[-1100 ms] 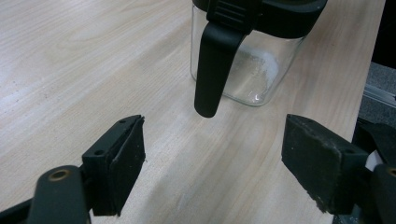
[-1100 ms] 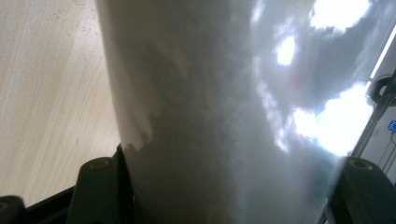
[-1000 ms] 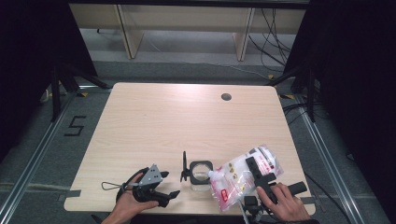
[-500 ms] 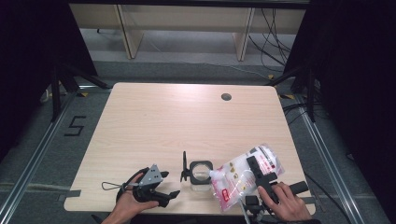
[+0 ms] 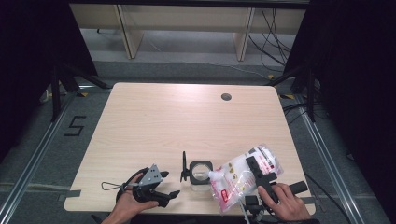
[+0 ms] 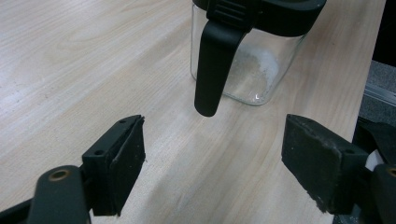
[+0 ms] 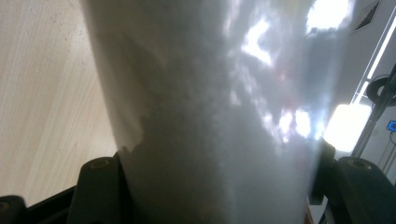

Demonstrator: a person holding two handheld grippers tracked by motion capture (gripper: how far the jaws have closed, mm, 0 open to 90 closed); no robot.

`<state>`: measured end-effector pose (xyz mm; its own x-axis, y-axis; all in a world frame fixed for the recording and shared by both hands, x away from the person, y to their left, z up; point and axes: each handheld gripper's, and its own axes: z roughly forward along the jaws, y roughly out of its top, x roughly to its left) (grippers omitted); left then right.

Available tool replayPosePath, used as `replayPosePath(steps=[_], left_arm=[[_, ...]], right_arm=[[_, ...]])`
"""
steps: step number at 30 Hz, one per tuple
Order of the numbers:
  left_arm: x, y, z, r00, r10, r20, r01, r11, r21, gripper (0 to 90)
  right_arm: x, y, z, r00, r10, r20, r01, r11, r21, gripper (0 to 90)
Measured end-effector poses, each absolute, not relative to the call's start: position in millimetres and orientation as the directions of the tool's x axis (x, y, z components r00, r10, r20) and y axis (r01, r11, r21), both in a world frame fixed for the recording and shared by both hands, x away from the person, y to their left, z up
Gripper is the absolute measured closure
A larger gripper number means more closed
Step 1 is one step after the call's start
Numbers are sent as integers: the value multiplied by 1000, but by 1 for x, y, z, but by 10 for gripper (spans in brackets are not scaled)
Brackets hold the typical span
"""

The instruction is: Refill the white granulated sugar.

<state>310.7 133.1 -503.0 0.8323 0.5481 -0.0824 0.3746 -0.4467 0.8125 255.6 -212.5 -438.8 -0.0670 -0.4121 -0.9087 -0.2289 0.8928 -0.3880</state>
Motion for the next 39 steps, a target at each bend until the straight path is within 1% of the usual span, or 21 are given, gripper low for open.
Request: replayPosePath(steps=[3,4,6,7,8,9,13,14,15,16,18,20,21,23,24,25,27,28,31,38,39], left_arm=[[312,134,-502,843,535,-54,346,-464,816,210],[311,133,-503,832,549,-82,375,-446,813,209],[312,134,-502,841,538,-61,354,-460,814,210],[312,134,-502,844,534,-54,346,-464,816,210],[312,134,-502,843,534,-55,347,-464,815,210],[312,134,-502,843,535,-56,348,-463,815,210],[311,133,-503,840,539,-58,347,-452,822,210],[311,133,-503,839,541,-60,349,-449,823,210],[311,133,-502,838,543,-61,350,-449,822,210],[311,133,-502,837,544,-63,352,-446,823,210],[311,133,-502,836,544,-68,353,-438,826,210],[311,134,-502,838,542,-61,350,-449,822,210],[311,134,-502,839,540,-60,348,-449,823,210],[311,133,-502,839,541,-60,348,-448,823,210],[311,133,-502,838,543,-61,351,-448,822,210],[311,133,-502,838,542,-61,350,-449,822,210],[311,134,-502,839,540,-60,347,-448,824,209],[311,133,-502,838,542,-61,350,-448,822,210],[311,133,-502,838,542,-61,351,-450,821,210],[312,134,-502,842,537,-60,352,-460,815,210],[310,133,-503,830,552,-83,380,-448,810,210]], right_arm=[[254,-213,-440,-76,-397,-915,-219,902,-373,382],[254,-213,-439,-76,-395,-916,-219,903,-371,382],[254,-212,-439,-76,-396,-915,-219,902,-372,382],[255,-213,-441,-36,-380,-924,-238,902,-361,382],[255,-214,-442,-37,-379,-925,-238,902,-360,382],[254,-212,-441,-81,-381,-921,-214,909,-358,383],[256,-213,-441,-73,-388,-919,-219,905,-365,383],[258,-214,-446,-28,-338,-941,-243,915,-321,383],[259,-216,-449,-37,-312,-949,-250,923,-294,383],[257,-215,-447,-45,-349,-936,-233,915,-330,383],[258,-214,-447,-21,-336,-942,-250,914,-321,384],[255,-213,-443,-67,-383,-921,-217,907,-361,383],[256,-213,-443,-67,-387,-920,-222,904,-364,384],[255,-213,-442,-67,-385,-921,-225,905,-362,384],[255,-213,-444,-58,-343,-938,-228,919,-322,384],[255,-213,-442,-64,-382,-922,-226,906,-359,384],[255,-213,-441,-62,-391,-918,-223,902,-369,384],[255,-214,-443,-12,-385,-923,-239,897,-371,384],[254,-214,-443,-21,-366,-930,-230,907,-352,384],[254,-214,-442,-6,-387,-922,-239,896,-375,384],[254,-214,-442,-6,-384,-923,-234,898,-372,384]])
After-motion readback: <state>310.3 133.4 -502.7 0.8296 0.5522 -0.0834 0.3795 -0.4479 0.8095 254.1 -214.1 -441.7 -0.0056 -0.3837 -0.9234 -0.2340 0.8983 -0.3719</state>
